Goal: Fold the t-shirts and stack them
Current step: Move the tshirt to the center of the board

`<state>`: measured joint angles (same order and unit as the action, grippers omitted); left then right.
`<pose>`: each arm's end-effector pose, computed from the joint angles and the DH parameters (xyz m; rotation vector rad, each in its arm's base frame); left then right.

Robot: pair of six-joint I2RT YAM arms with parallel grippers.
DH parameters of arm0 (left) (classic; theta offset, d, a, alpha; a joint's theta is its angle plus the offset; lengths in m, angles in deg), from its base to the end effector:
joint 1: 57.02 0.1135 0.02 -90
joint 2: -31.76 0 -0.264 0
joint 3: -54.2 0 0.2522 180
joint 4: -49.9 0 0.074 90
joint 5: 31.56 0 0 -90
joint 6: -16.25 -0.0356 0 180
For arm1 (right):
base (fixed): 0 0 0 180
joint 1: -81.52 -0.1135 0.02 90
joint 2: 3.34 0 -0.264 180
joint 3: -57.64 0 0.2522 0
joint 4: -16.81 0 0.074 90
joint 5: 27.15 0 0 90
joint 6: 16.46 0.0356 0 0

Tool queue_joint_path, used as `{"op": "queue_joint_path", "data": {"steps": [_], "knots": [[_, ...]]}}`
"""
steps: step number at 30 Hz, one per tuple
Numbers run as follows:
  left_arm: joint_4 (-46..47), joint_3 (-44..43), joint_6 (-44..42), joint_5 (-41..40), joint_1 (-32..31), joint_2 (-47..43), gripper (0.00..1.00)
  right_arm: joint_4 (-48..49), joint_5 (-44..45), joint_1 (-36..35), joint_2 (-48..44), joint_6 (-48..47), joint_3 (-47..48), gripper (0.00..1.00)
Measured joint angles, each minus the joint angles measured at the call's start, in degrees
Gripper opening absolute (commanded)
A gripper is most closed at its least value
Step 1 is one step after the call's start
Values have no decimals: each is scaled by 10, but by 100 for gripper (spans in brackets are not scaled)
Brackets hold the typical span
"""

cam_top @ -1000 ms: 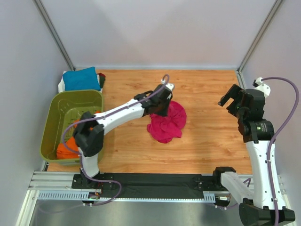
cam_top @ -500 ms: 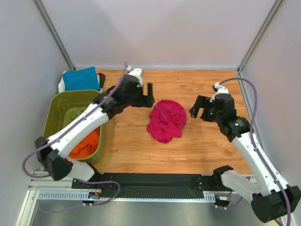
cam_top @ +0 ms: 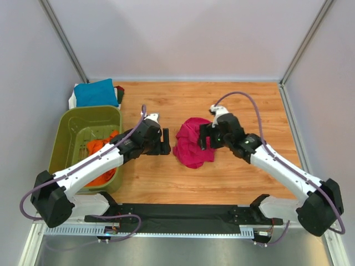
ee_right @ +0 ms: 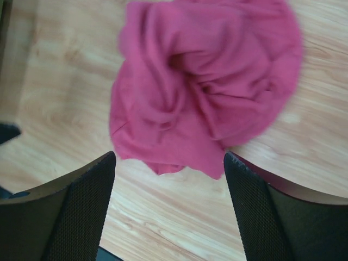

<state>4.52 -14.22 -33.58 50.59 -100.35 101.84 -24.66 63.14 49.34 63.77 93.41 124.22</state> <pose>0.1900 -0.1725 0.2744 0.0014 2.4470 -0.5157 0.2125 0.1335 0.2810 -0.2491 2.3345 0.4533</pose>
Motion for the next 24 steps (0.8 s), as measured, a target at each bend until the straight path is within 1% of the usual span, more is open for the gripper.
{"op": "queue_joint_path", "data": {"steps": [2, 5, 9, 11, 12, 15, 17, 18, 19, 20, 24], "knots": [[-15, 0, 0, -14, 0, -1, 84, 21, 16, -56, 23, -24, 0, 80], [-32, -26, -10, -41, 0, -4, 87, 47, 50, -111, 68, -45, -4, 78], [-42, -50, -21, -68, 4, -14, 89, 71, 70, -122, 112, -45, -19, 75], [-50, -49, -21, -73, 7, -22, 89, 80, 82, -124, 130, -45, -21, 73], [-50, -45, -21, -73, 8, -28, 89, 86, 87, -126, 139, -45, -21, 70], [-54, -29, -20, -73, 11, -46, 89, 98, 93, -133, 172, -45, -16, 67], [-59, -21, -21, -73, 11, -54, 89, 100, 96, -138, 195, -46, -9, 52], [-60, -19, -21, -73, 11, -54, 89, 103, 99, -139, 207, -45, -5, 41], [-61, -19, -22, -73, 11, -54, 89, 105, 103, -140, 215, -45, -2, 14], [-61, -19, -24, -73, 11, -54, 89, 104, 114, -141, 222, -46, 3, 1], [-55, -18, -43, -55, 11, -54, 89, 52, 179, -142, 238, -37, 57, 0]]}}
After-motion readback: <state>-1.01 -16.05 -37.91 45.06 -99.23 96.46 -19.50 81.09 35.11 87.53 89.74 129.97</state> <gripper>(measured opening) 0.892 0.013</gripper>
